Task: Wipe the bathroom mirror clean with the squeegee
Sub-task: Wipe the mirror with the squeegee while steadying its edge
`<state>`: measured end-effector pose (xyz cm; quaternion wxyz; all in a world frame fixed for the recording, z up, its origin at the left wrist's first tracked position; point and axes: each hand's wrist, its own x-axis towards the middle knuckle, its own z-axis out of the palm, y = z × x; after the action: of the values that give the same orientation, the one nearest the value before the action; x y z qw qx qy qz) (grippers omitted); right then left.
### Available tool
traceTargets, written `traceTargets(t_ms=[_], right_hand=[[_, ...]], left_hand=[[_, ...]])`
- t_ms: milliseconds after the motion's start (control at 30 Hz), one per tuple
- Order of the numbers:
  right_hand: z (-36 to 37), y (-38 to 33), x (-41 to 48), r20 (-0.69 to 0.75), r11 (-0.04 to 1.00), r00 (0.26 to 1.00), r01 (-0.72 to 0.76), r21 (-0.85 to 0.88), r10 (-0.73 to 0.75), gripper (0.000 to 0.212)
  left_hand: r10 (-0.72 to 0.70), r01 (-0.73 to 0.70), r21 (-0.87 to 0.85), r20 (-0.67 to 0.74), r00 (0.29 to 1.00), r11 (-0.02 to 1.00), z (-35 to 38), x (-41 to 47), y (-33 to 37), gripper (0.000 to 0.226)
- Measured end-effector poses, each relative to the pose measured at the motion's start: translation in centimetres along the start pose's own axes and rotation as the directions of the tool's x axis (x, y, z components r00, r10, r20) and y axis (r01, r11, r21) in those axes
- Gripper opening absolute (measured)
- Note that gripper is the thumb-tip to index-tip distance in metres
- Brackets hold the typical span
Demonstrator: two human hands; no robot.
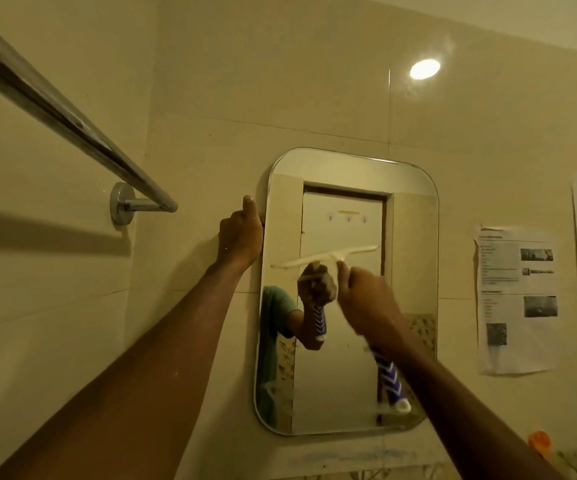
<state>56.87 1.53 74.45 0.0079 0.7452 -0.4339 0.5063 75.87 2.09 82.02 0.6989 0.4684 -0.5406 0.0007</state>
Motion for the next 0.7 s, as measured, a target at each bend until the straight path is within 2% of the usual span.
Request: traceTargets(t_ms=[100, 200, 300, 433, 500, 633, 700], right_hand=[[-5.1, -0.1, 5.3, -0.184, 0.999, 0.983, -0.016, 0.043, 0.023, 0.044], [-10.0, 1.4, 10.2, -0.319, 1.0, 0.947, -0.016, 0.027, 0.024, 0.052], [-9.0, 4.8, 9.6, -0.318, 0.998, 0.946, -0.055, 0.032, 0.062, 0.054], [-3.1, 8.8, 3.3, -0.289, 0.989, 0.951, -0.078, 0.126, 0.112, 0.052], [-1.4, 9.4, 0.9, -0.275, 0.991, 0.956, -0.077, 0.113, 0.106, 0.054], [-2.7, 8.5, -0.4, -0.18, 0.992, 0.978, -0.086, 0.091, 0.101, 0.051], [-4.9, 7.7, 1.7, -0.203, 0.986, 0.971, -0.096, 0.134, 0.123, 0.049]], left_hand=[[0.085, -0.081, 0.144, -0.021, 0.996, 0.986, 0.2, -0.3, -0.5, 0.05], [0.12, -0.108, 0.193, -0.049, 0.992, 0.975, 0.5, -0.1, -0.9, 0.051], [0.153, -0.132, 0.247, -0.069, 0.986, 0.96, 0.6, 0.0, -1.2, 0.051], [0.156, -0.13, 0.249, -0.088, 0.984, 0.96, 1.0, -0.2, -1.7, 0.051], [0.154, -0.128, 0.242, -0.093, 0.984, 0.962, 1.1, -0.4, -1.7, 0.054], [0.16, -0.126, 0.25, -0.122, 0.979, 0.96, 1.2, -0.8, -1.7, 0.054], [0.179, -0.141, 0.257, -0.131, 0.975, 0.956, 1.2, -1.0, -1.8, 0.053]])
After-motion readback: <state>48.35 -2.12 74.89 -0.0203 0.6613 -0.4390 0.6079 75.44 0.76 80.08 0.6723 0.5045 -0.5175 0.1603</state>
